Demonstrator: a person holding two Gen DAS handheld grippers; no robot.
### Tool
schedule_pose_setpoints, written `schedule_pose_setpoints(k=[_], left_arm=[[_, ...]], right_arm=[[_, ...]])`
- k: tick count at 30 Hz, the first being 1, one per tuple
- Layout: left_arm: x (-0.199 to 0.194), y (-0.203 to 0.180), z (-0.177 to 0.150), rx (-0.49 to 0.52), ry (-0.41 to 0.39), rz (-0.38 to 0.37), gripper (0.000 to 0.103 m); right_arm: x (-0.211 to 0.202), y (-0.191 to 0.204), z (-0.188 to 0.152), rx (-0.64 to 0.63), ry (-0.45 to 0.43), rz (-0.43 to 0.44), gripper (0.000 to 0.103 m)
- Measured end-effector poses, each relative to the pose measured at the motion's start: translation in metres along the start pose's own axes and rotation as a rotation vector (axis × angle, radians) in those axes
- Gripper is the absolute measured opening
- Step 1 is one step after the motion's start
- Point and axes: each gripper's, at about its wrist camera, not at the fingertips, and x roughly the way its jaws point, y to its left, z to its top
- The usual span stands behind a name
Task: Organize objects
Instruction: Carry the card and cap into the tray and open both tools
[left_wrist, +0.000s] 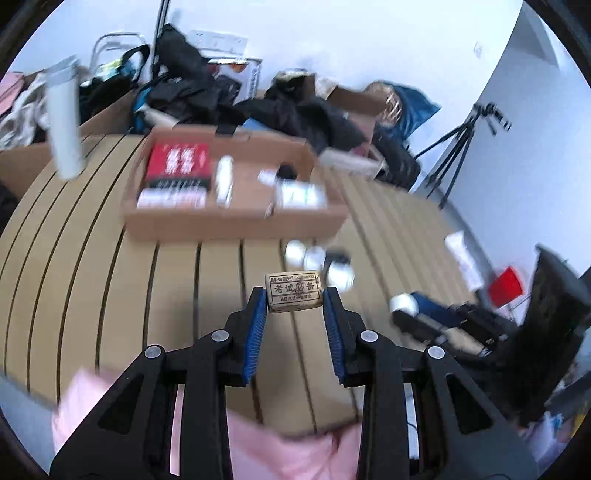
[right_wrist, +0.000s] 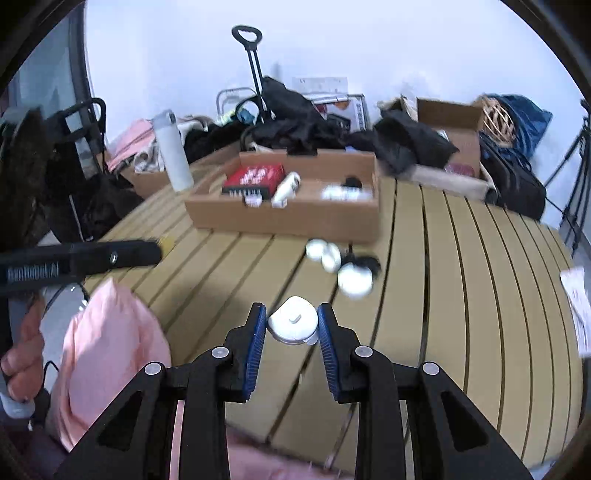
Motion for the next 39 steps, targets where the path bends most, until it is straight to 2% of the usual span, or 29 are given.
schedule_pose_setpoints(k=[3,6,9,10,13,16,18,19,20,23,26,30,33,39], left_arm=[[0.030,0.019,0.054,-0.034,0.014,0.025,0.027],[0.073,0.034,0.088,-0.036,0.059,0.069,0.027],[0.118,0.042,0.103,0.045,0.124,0.163,0.027],[0.128,0.045,0.105,0.060,0.148,0.165,0.027],[0.150,0.062,0.111,0.015,0.203,0.136,0.028],[0.162,0.072,0.109,0.025,0.212,0.171,0.037],[0.167,0.078,0.103,0.025,0.219,0.158,0.048],[0.169,0.081,0.100,0.019,0.222,0.152,0.052],[0.172,0.083,0.098,0.013,0.228,0.148,0.053],[0.172,0.091,0.086,-0.022,0.242,0.131,0.053],[0.161,0.089,0.071,0.026,0.199,0.189,0.054],[0.146,0.085,0.065,0.022,0.213,0.194,0.055],[0.112,0.076,0.073,0.028,0.159,0.194,0.056],[0.025,0.045,0.097,0.064,-0.005,0.294,0.069]], right_arm=[[0.033,-0.005,0.044,-0.024,-0.007,0.051,0.031],[0.078,-0.010,0.089,-0.024,0.028,0.092,0.031],[0.133,-0.015,0.120,-0.022,0.118,0.114,0.031],[0.153,-0.017,0.128,-0.021,0.153,0.122,0.031],[0.193,-0.020,0.138,-0.051,0.228,0.116,0.031],[0.216,-0.018,0.135,-0.093,0.294,0.166,0.033],[0.224,-0.019,0.131,-0.117,0.296,0.143,0.053],[0.226,-0.021,0.130,-0.113,0.296,0.148,0.079],[0.228,-0.024,0.126,-0.092,0.300,0.173,0.085],[0.222,-0.024,0.121,-0.101,0.278,0.177,0.085],[0.215,-0.017,0.112,-0.119,0.281,0.178,0.085],[0.198,-0.016,0.112,-0.122,0.257,0.142,0.085],[0.159,-0.026,0.125,-0.078,0.188,0.124,0.085],[0.077,-0.051,0.156,-0.048,0.111,-0.001,0.085]])
